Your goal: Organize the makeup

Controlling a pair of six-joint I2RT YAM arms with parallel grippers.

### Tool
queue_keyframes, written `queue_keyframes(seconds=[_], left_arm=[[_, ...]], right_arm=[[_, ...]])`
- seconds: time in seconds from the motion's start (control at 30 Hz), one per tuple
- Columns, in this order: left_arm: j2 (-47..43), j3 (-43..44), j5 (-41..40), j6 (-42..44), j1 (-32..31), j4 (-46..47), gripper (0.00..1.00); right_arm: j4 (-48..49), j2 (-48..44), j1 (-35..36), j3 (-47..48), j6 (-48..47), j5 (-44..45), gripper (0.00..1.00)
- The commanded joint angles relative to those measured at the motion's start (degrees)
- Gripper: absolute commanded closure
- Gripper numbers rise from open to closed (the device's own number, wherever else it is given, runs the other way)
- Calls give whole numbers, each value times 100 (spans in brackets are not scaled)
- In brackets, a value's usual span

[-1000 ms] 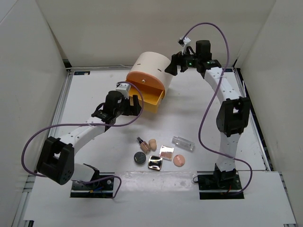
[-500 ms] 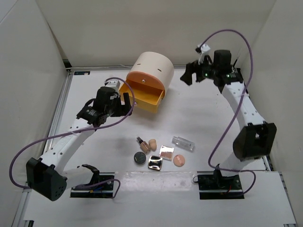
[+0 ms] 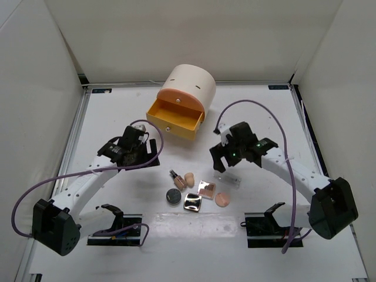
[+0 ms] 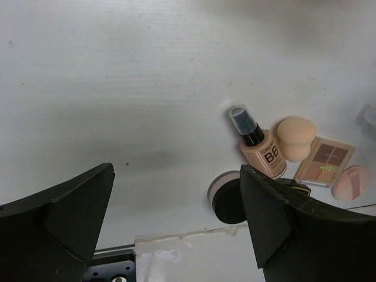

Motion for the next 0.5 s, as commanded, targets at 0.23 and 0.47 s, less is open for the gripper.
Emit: queue_keyframes(seconds=[0.23, 0.47], left_arm=[[-661, -217, -90, -351, -70, 5, 2], [-749, 91, -512, -263, -70, -241, 2]], right_arm=[[-599, 481, 517, -223, -604, 135, 7], [-1320, 1466, 763, 94, -929, 1187, 21]])
